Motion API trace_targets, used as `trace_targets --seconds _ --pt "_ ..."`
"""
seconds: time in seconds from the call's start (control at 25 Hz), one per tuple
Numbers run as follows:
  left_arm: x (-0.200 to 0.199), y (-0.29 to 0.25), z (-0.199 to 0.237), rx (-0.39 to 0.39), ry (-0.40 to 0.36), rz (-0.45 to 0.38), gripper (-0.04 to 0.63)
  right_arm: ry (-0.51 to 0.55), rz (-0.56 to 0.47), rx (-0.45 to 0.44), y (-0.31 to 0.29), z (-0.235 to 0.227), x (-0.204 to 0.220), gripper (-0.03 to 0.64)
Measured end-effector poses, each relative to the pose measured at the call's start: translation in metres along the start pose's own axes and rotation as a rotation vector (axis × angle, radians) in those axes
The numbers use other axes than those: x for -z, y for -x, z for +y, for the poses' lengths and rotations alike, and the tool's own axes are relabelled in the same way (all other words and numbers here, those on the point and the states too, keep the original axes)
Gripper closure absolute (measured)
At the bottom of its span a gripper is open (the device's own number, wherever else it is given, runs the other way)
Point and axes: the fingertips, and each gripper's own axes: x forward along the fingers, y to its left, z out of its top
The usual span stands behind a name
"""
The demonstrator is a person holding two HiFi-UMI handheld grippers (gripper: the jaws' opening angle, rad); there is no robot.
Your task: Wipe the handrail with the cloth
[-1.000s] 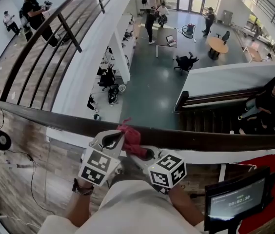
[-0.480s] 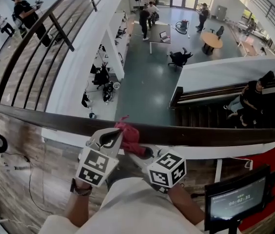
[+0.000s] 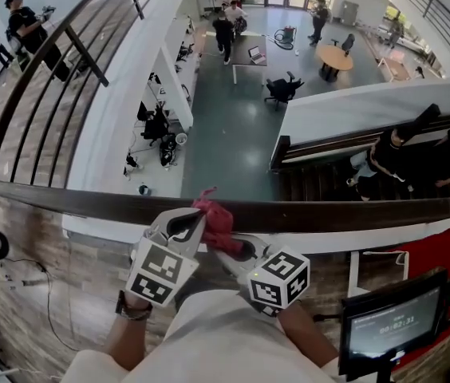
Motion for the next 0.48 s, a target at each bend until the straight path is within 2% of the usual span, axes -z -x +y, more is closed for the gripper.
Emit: trace_targets --seconds 0.48 --pt "-0.028 -0.026 -0.038 0.038 -0.033 -0.028 0.594 -0.011 -0.034 0.056 0.046 -0.024 -0.001 0.555"
